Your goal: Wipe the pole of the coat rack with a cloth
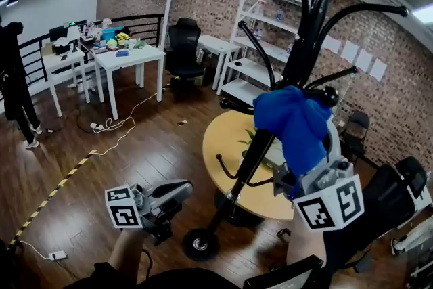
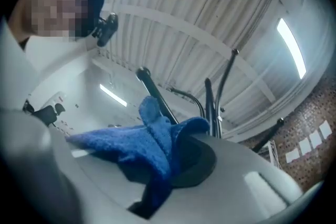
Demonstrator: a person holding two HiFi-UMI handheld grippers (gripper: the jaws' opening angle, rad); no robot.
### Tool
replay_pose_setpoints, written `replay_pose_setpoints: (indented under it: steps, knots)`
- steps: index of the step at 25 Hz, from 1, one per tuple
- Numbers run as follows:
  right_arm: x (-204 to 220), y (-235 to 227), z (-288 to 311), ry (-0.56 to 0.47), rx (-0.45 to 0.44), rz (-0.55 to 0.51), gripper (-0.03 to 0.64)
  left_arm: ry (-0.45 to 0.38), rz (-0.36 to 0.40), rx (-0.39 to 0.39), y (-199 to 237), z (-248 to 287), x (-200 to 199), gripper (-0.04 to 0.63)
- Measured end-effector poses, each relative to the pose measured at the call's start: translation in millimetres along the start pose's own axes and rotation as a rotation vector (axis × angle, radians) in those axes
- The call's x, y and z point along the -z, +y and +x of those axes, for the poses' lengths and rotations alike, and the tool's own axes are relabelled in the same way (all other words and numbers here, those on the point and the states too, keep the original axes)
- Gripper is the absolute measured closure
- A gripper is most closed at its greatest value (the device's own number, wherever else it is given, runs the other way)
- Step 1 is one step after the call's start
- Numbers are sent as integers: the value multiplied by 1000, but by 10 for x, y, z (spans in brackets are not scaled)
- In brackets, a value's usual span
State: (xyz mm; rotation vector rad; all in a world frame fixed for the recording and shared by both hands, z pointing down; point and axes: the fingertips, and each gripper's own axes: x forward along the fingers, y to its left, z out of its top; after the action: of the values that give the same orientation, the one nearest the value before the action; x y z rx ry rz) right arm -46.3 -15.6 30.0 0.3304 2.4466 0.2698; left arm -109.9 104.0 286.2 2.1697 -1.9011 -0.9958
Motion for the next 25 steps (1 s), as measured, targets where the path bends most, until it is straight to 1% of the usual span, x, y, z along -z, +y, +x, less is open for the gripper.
replay_pose_setpoints:
  steps: [3, 5, 6, 8, 10, 12, 14, 16, 20, 25]
  knots:
    - [-461, 297, -94, -112, -87, -21, 592, 3, 13, 17, -29, 71, -27, 593]
    - [-570, 359, -130, -138, -111, -19, 592, 6, 16, 28, -59, 114, -16, 592]
    - [-567, 345, -138, -141, -105, -14, 592, 7, 16, 30, -76, 128, -3, 593]
    - [-456, 226, -144, -124, -47, -2, 592, 9, 13, 31, -100, 159, 23, 592]
    - [-168, -2, -155, -79, 48, 58, 592, 12, 7, 31, -107, 179, 46, 592]
    - [279, -263, -177, -6, 134, 165, 592, 19, -2, 30, -95, 155, 73, 592]
    - [767, -450, -210, 79, 182, 279, 592, 21, -11, 25, -70, 116, 88, 592]
    - [1158, -489, -291, 137, 197, 346, 592, 23, -19, 17, -49, 94, 115, 592]
    - [1617, -343, -558, 200, 189, 405, 592, 36, -35, 11, -48, 83, 185, 592]
    - [2353, -110, -1042, 352, 190, 557, 592, 55, -49, 7, -51, 126, 283, 592]
